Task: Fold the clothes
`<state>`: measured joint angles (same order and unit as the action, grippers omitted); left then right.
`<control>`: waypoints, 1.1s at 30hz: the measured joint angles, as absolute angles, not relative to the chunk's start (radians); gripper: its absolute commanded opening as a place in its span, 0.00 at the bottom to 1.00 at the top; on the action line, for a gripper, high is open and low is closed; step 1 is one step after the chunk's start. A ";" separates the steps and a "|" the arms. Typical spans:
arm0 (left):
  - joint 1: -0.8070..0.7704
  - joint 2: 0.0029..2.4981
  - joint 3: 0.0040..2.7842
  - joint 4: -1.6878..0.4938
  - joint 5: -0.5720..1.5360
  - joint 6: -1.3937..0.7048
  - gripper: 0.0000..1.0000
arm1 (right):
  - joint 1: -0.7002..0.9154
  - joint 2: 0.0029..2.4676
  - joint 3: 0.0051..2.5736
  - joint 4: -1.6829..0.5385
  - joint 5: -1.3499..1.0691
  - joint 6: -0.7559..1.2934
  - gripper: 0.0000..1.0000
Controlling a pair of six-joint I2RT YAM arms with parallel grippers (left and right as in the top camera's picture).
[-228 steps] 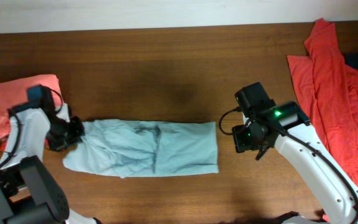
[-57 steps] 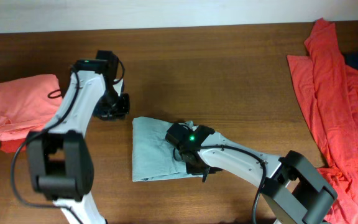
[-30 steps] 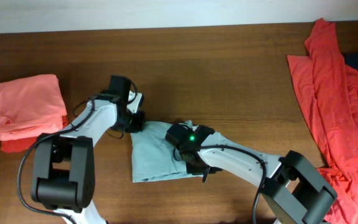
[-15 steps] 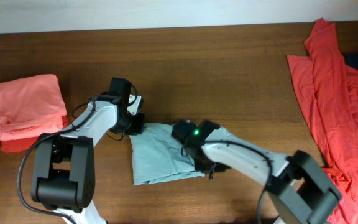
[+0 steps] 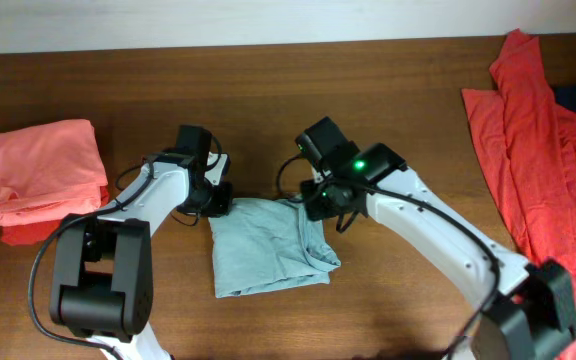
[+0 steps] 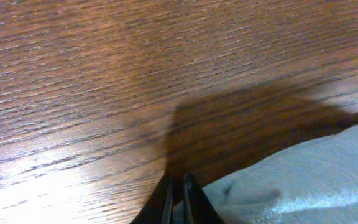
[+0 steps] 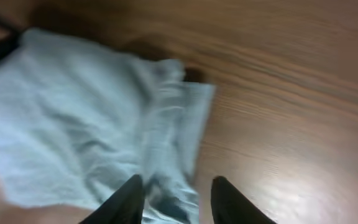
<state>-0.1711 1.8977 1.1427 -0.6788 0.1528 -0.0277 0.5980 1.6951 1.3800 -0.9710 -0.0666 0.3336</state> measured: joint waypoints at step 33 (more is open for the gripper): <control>-0.167 1.895 1.205 -0.842 0.123 -0.027 0.06 | 0.493 1.967 1.377 -1.112 0.188 0.423 0.35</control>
<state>-0.1669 1.8954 1.2049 -0.8417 0.1226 -0.0273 0.4934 1.9675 1.3773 -1.1118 0.1883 0.4232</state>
